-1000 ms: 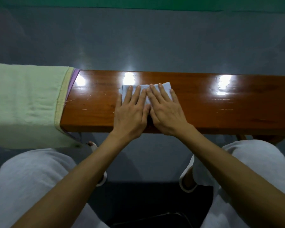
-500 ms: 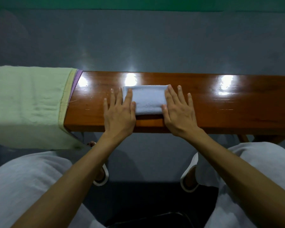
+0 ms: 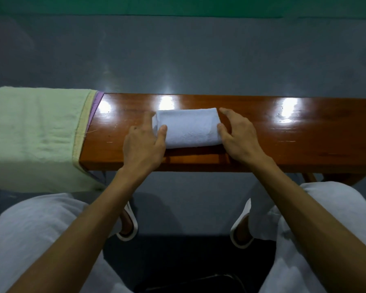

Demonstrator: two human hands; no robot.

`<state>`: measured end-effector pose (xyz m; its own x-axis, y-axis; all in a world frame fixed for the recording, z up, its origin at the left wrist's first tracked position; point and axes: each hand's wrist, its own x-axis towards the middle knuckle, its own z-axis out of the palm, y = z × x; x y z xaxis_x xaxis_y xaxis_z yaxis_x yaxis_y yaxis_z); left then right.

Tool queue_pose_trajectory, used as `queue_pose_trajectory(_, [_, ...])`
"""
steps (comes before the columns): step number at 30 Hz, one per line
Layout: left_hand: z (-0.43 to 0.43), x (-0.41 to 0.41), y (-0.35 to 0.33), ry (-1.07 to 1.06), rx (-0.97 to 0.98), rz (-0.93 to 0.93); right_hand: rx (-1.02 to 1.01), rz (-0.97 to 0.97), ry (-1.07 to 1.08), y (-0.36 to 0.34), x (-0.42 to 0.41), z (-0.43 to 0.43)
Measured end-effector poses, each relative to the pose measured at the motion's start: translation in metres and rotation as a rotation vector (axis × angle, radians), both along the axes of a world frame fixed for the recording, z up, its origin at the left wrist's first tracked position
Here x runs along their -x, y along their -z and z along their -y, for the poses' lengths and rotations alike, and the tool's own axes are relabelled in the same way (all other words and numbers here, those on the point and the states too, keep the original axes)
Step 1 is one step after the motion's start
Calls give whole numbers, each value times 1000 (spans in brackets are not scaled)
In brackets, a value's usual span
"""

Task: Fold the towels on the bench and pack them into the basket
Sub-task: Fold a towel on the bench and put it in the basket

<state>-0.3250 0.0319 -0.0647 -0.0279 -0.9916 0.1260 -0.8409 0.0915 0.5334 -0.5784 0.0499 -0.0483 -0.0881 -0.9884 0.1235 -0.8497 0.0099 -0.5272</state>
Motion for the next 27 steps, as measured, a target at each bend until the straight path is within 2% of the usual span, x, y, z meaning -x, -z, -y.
queue_pose_trajectory(3, [0, -3, -2, 12, -35, 54, -41, 94, 15, -8, -1, 5])
queue_pose_trajectory(6, [-4, 1, -2, 38, -34, 139, -141, 79, -13, -12, -8, 6])
queue_pose_trajectory(10, [-3, 6, -3, 59, -37, 176, -238, -25, -50, -13, -17, 8])
queue_pose_trajectory(20, [-7, 25, -9, 3, -92, 240, -290, -361, -48, -21, -25, 10])
queue_pose_trajectory(23, [-8, 32, -10, -1, -85, 227, -309, -349, -59, -20, -25, 12])
queue_pose_trajectory(27, [-3, 34, -13, 1, -87, 141, -308, -157, -99, -19, -18, 19])
